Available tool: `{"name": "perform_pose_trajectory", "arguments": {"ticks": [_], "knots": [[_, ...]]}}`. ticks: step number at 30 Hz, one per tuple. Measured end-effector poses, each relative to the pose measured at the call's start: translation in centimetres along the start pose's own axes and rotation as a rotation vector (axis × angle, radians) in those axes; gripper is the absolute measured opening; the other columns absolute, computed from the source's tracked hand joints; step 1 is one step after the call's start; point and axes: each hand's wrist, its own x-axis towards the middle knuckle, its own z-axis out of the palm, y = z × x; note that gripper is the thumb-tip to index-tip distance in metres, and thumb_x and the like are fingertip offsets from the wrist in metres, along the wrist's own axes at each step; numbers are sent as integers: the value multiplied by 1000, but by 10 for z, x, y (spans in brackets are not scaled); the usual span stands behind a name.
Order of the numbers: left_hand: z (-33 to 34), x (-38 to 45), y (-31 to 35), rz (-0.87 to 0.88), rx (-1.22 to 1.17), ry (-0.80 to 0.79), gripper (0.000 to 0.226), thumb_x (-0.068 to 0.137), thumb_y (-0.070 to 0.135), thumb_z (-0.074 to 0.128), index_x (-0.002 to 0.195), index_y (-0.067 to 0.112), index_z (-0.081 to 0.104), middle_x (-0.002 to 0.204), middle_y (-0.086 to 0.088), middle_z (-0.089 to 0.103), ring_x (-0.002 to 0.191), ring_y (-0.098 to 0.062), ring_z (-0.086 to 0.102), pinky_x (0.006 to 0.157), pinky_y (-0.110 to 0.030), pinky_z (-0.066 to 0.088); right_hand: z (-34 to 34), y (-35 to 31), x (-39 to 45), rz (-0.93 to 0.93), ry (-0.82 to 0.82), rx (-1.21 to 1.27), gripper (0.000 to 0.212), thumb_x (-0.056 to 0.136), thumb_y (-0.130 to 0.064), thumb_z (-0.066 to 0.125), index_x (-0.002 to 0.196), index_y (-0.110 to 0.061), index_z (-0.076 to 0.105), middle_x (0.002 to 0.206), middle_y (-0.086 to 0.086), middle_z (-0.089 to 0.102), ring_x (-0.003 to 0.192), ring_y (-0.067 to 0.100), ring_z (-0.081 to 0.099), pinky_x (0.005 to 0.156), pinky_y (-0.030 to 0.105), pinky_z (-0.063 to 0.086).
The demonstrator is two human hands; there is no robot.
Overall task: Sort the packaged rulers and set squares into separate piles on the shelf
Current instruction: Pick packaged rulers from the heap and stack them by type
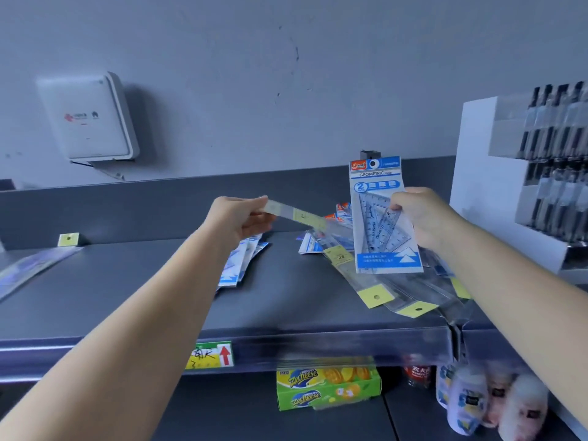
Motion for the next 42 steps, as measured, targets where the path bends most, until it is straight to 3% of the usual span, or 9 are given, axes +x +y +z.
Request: {"name": "perform_pose_trajectory", "arguments": {"ticks": [6, 16, 21, 25, 28, 30, 34, 39, 42], "knots": [[-61, 7, 16, 106, -88, 165, 10, 90, 12, 62, 81, 8, 59, 50, -3, 65, 42, -8, 62, 46, -22, 55, 47, -12, -7, 10, -74, 59, 20, 84, 5, 41, 70, -8, 46, 82, 15, 55, 83, 33, 56, 66, 34, 49], [-160, 10, 20, 178, -100, 283, 16, 89, 21, 64, 75, 13, 62, 68, -6, 58, 42, -10, 52, 42, -19, 48, 167, -18, -19, -7, -275, 46, 17, 83, 6, 46, 80, -8, 56, 107, 19, 66, 98, 37, 64, 86, 56, 51], [-198, 16, 24, 158, -40, 249, 14, 88, 23, 65, 77, 14, 62, 64, 0, 64, 44, -10, 61, 49, -21, 50, 217, -22, -14, -26, -273, 62, 13, 87, 2, 51, 92, -7, 58, 104, 15, 66, 95, 34, 65, 85, 51, 52], [-227, 24, 28, 158, -25, 254, 16, 88, 22, 64, 76, 14, 60, 66, -1, 63, 43, -10, 62, 52, -24, 52, 252, -20, -5, -49, -140, -236, 63, 78, -3, 64, 134, -2, 36, 114, 14, 54, 98, 24, 55, 85, 35, 47], [-255, 32, 28, 146, 12, 271, 17, 88, 23, 65, 75, 14, 59, 69, -3, 64, 43, -9, 62, 55, -26, 53, 285, -28, -16, -184, -59, -453, 63, 81, -10, 63, 136, -6, 33, 113, 7, 48, 97, 23, 51, 85, 35, 45], [-275, 37, 27, 134, 29, 287, 16, 88, 23, 65, 77, 13, 59, 70, -3, 64, 42, -9, 61, 56, -28, 53, 315, -36, -31, -237, -152, -421, 46, 81, -13, 65, 125, -9, 51, 108, 4, 57, 98, 21, 57, 86, 31, 46], [-320, 48, 30, 112, 67, 306, 15, 87, 24, 66, 82, 11, 62, 70, -3, 65, 49, -13, 63, 56, -28, 54, 384, -49, -71, -247, -443, -356, 14, 84, -20, 65, 96, -14, 63, 88, 1, 63, 69, 12, 59, 61, 21, 43], [-378, 64, 34, 125, 101, 342, 16, 85, 25, 69, 78, 12, 63, 68, -3, 64, 46, -10, 63, 44, -21, 48, 457, -53, -102, -123, -844, -396, 15, 87, -22, 64, 93, -8, 66, 84, 6, 65, 65, 13, 58, 55, 19, 43], [-403, 74, 34, 145, 133, 356, 18, 83, 24, 71, 81, 8, 64, 65, -2, 62, 44, -8, 62, 50, -23, 53, 495, -48, -109, -108, -869, -357, 4, 85, -7, 64, 87, -5, 62, 79, 10, 60, 60, 13, 56, 51, 18, 45]]}}
